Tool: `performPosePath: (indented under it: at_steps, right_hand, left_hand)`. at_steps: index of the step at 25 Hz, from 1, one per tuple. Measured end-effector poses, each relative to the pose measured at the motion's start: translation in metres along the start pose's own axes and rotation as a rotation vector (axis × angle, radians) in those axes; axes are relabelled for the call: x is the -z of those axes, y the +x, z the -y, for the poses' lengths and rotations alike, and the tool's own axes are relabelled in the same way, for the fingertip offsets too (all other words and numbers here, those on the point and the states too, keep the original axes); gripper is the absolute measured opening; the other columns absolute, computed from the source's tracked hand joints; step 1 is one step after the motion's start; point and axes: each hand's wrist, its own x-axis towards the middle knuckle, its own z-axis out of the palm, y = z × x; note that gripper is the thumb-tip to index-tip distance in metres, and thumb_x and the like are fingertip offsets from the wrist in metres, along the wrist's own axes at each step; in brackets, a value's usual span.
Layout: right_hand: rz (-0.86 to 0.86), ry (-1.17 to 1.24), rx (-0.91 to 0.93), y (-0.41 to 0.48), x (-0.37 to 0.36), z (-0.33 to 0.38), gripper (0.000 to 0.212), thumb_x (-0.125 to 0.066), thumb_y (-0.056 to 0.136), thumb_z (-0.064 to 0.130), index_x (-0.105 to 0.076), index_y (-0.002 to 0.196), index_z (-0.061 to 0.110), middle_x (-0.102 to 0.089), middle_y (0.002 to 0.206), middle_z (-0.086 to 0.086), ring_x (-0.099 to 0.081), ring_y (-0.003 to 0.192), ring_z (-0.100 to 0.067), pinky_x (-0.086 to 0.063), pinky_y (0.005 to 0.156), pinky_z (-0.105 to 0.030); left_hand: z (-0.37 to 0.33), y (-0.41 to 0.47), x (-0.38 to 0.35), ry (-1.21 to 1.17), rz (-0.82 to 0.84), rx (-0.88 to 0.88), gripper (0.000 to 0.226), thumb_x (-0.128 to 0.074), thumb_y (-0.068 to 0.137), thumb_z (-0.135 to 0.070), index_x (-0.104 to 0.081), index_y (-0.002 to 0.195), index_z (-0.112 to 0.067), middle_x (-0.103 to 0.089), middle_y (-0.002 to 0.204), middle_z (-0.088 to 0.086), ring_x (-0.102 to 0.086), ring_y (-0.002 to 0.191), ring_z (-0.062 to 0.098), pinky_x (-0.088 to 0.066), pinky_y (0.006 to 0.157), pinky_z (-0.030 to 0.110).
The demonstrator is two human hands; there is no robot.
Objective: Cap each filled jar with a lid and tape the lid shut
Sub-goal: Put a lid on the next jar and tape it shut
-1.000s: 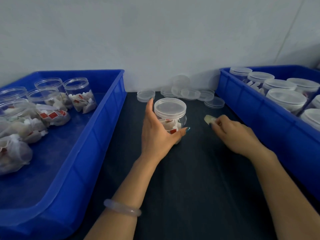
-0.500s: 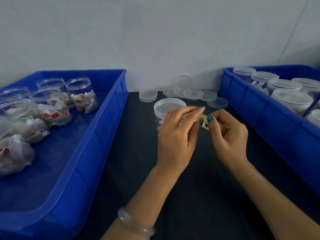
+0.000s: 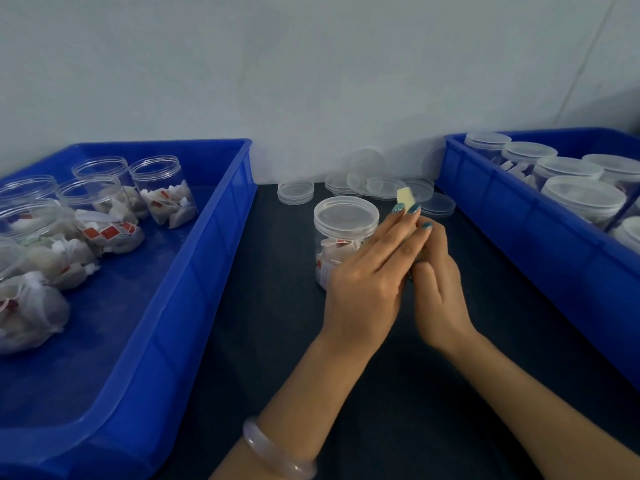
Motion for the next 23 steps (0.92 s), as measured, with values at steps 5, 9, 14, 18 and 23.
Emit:
performPosePath:
  at_steps: [5,9,14,18,23]
  right_hand:
    - [0.054,0.096,0.105,-0.002,0.000,-0.004,0.038,-0.034,0.090,0.013,-0.047,0.125,0.013,-0.058,0.089,0.012,-0.056,0.070,-0.014,-0.047,0.060,-0.030]
    - [0.013,0.004,0.246,-0.003,0.004,-0.004,0.044,-0.038,0.102,0.048,-0.061,0.104,0.010,-0.055,0.072,0.018,-0.052,0.055,-0.008,-0.040,0.052,-0.024]
    - [-0.054,0.172,0.300,-0.002,0.015,0.003,0.035,-0.049,0.099,0.041,-0.068,0.082,0.017,-0.052,0.060,0.017,-0.043,0.048,-0.001,-0.035,0.046,-0.018]
    - [-0.105,0.992,-0.336,0.012,0.026,0.007,0.028,-0.048,0.086,0.035,-0.058,0.063,0.023,-0.036,0.051,0.009,-0.030,0.046,-0.008,-0.033,0.048,-0.021]
    - [0.351,1.448,-0.636,0.022,0.039,-0.002,0.027,-0.053,0.087,0.041,-0.064,0.085,0.016,-0.057,0.074,0.004,-0.053,0.071,-0.011,-0.045,0.076,-0.025]
  left_hand:
    - [0.006,0.007,0.005,-0.133,0.040,-0.011,0.037,-0.050,0.104,-0.015,-0.053,0.138,-0.001,-0.051,0.146,0.013,-0.046,0.139,0.021,-0.043,0.112,0.035]
    - [0.016,0.009,0.015,-0.421,0.088,0.242,0.052,-0.048,0.101,-0.040,-0.047,0.141,-0.006,-0.051,0.144,0.007,-0.046,0.136,0.017,-0.044,0.108,0.032]
    - [0.026,0.013,0.022,-0.582,0.030,0.388,0.056,-0.033,0.102,-0.054,-0.065,0.117,-0.011,-0.067,0.111,-0.005,-0.064,0.102,0.016,-0.051,0.085,0.029]
    - [0.026,0.010,0.023,-0.531,0.120,0.395,0.052,-0.030,0.104,-0.049,-0.065,0.113,-0.012,-0.068,0.087,-0.011,-0.066,0.081,0.012,-0.052,0.070,0.033]
    - [0.007,0.014,0.022,-0.765,0.106,0.612,0.038,-0.037,0.102,-0.042,-0.062,0.099,-0.013,-0.064,0.071,-0.005,-0.063,0.063,0.016,-0.054,0.063,0.037]
